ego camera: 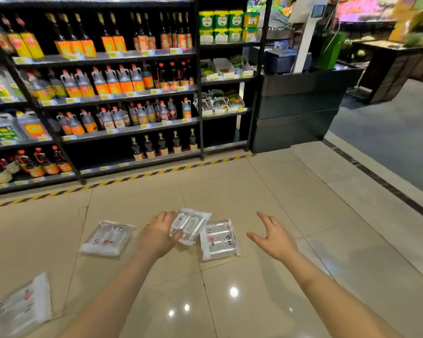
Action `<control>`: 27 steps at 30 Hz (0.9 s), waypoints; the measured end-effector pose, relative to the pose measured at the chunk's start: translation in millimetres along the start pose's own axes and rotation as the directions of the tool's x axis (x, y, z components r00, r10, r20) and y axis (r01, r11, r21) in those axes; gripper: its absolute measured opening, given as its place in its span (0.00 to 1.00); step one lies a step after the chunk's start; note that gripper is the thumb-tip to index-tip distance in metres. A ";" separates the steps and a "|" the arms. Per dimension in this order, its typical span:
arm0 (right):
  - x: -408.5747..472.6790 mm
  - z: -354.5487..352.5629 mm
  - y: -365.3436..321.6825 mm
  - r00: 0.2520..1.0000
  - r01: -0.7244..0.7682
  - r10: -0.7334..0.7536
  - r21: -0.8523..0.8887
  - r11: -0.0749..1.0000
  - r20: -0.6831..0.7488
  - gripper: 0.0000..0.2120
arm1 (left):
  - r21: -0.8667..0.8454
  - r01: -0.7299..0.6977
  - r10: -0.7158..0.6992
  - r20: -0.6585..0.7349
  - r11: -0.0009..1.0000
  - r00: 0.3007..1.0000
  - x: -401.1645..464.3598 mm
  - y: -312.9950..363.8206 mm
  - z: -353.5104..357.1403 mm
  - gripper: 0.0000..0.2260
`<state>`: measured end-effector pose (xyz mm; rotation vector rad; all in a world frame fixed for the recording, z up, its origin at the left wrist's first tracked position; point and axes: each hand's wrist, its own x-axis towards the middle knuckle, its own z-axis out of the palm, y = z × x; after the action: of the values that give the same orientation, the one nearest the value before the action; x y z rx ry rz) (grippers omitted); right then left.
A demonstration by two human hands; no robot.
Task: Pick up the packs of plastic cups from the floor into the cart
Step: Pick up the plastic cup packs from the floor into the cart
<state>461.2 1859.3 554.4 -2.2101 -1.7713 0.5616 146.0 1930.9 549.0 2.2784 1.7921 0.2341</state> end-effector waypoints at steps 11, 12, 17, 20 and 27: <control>219.8 44.2 50.3 0.983 -0.096 0.091 0.020 0.995 0.161 0.34 | -0.061 0.083 -0.072 0.167 0.995 0.983 219.9 -20.8 90.6 0.25; 237.9 54.5 57.0 0.979 -0.111 0.107 0.012 0.994 0.172 0.34 | -0.067 0.080 -0.066 0.183 0.995 0.981 240.4 -24.2 105.2 0.25; 314.7 126.5 95.3 0.958 -0.183 0.165 0.057 0.981 0.233 0.34 | -0.109 0.140 -0.105 0.282 0.984 0.954 319.3 -35.3 203.2 0.27; 353.9 193.4 125.1 0.941 -0.211 0.179 0.084 0.974 0.289 0.34 | -0.102 0.166 -0.120 0.356 0.981 0.927 342.8 -43.6 291.9 0.28; 424.3 412.7 230.3 0.880 -0.287 0.221 0.099 0.953 0.420 0.35 | -0.103 0.230 -0.151 0.495 0.968 0.856 361.5 -90.0 550.9 0.32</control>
<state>556.6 2202.2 28.4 -2.3526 -1.5373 1.2567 295.2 2256.1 -11.6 1.8189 1.6432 -0.2101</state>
